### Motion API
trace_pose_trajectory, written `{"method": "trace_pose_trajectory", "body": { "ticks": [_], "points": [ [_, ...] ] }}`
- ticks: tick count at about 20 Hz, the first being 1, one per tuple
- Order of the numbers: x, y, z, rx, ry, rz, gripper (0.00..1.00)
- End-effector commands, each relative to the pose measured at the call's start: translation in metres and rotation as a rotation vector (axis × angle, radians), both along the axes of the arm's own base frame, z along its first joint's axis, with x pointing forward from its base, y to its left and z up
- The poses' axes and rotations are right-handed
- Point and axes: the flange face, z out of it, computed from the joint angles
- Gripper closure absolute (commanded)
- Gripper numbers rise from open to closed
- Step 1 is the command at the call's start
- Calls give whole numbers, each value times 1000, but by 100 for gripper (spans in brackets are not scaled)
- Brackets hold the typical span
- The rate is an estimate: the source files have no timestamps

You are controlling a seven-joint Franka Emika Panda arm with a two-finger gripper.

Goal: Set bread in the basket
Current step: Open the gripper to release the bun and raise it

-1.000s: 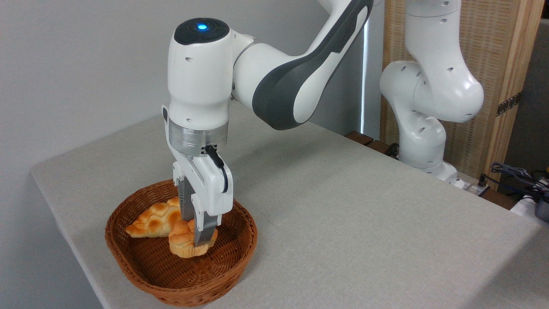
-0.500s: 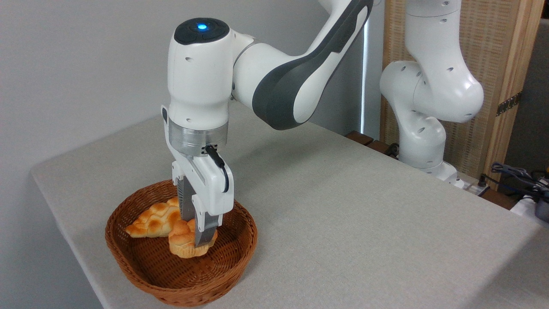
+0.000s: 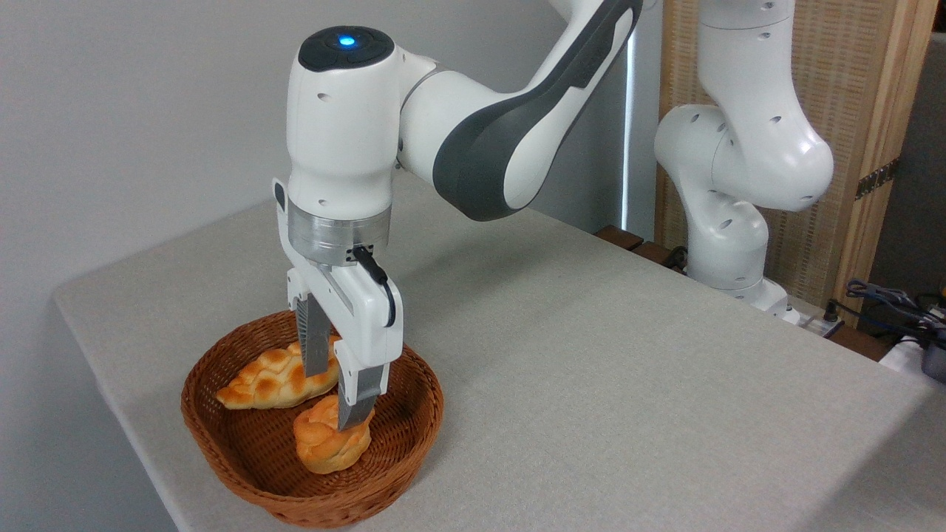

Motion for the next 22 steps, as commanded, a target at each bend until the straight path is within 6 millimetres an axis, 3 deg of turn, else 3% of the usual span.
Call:
{"method": "trace_pose_trajectory", "body": {
  "ticks": [1,5,9,13,16,22],
  "points": [
    [-2,-4,8,-14,-2,15,0],
    [-8,-2,19,-24,33,34,0],
    [-10,-3,71,8,132,58,0],
    [-21,-7,98,111,234,111,0],
    [-23,-17,131,124,226,170,0],
    [-24,-15,144,145,216,180,0]
  ]
}}
